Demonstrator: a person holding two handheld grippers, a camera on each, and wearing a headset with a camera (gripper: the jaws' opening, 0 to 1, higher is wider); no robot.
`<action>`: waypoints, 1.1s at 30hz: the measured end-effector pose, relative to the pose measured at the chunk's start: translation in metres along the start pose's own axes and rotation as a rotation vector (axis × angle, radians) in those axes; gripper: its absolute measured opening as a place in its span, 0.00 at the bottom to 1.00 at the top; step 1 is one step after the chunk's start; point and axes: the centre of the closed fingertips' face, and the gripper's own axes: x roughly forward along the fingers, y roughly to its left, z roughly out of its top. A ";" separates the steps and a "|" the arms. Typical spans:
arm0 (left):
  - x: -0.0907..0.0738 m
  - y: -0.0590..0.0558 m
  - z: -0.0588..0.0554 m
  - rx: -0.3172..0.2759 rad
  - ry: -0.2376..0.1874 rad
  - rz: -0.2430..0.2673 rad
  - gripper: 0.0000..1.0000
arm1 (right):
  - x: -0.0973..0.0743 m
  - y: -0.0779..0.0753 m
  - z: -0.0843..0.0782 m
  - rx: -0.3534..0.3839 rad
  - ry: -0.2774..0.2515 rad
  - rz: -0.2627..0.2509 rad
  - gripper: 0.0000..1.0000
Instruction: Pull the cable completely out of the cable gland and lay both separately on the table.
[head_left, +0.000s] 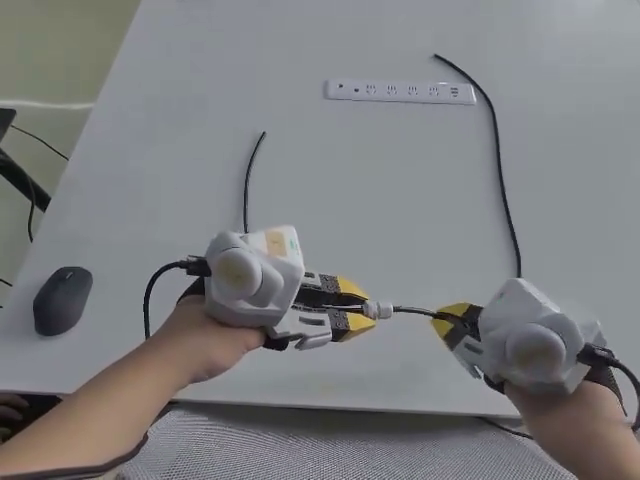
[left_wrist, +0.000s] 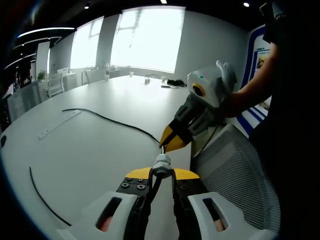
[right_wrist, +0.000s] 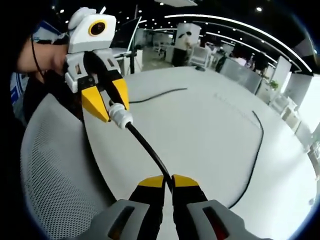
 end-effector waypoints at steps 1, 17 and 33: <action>0.000 0.001 0.000 0.000 -0.001 0.001 0.15 | 0.000 -0.002 -0.003 0.034 0.006 -0.008 0.00; 0.000 0.004 -0.003 0.012 0.004 0.023 0.15 | 0.000 -0.006 -0.015 0.151 0.012 -0.037 0.00; -0.003 0.008 0.001 0.040 -0.011 0.048 0.15 | -0.018 0.005 0.031 -0.159 -0.095 -0.061 0.12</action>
